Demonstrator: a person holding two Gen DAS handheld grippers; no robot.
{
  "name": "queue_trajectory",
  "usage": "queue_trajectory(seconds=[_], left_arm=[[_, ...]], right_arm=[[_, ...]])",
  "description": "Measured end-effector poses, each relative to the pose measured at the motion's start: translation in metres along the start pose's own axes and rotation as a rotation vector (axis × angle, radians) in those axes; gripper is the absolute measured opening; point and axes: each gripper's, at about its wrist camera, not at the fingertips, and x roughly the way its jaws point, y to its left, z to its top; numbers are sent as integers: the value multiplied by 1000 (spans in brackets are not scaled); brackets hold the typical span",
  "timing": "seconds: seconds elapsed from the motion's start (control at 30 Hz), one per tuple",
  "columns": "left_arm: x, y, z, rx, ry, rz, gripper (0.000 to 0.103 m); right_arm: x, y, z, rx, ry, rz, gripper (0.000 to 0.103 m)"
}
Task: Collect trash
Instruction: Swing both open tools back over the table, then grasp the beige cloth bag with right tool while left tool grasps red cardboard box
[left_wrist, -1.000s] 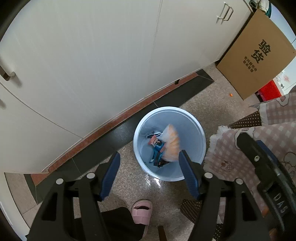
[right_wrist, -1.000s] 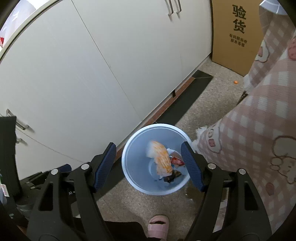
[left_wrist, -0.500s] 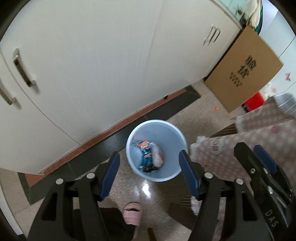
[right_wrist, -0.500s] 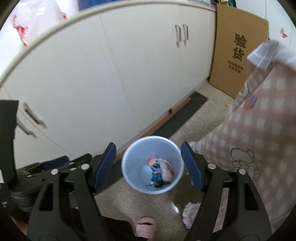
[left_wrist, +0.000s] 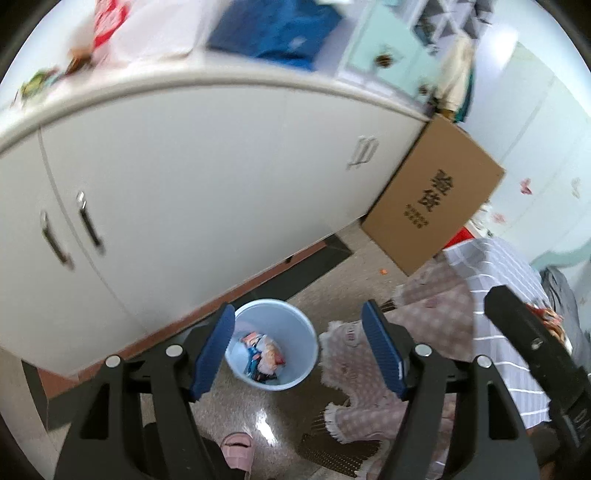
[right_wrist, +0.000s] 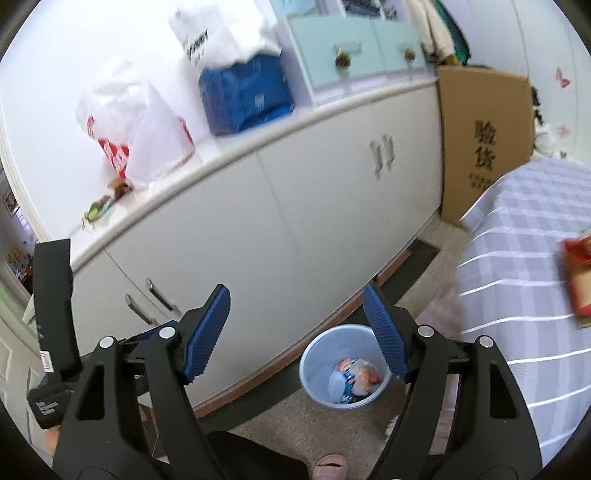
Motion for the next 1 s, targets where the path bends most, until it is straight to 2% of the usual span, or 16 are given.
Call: queue_trajectory(seconds=[0.13,0.33,0.47,0.63,0.83,1.0], left_arm=[[-20,-50,-3,116,-35,-21,70],[-43,-139,-16,294,-59,-98,70],[-51,-202,-29,406,-57,-164,72],[-46,-265,-40,485,-18,-236,72],[-28,-327,-47,574,47,-254,72],[-16,-355,-47,602,67,-239,72]], right_arm=[[-48,-25,10,-5,-61,-68,76],[-114,-92,8,55,-124,-174,79],[-160,-154,-3,206,-183,-232,81],[-205,-228,-24,439,-268,-301,84],[-225,-307,-43,733,-319,-276,86],[-196,-367,-44,949,-264,-109,86]])
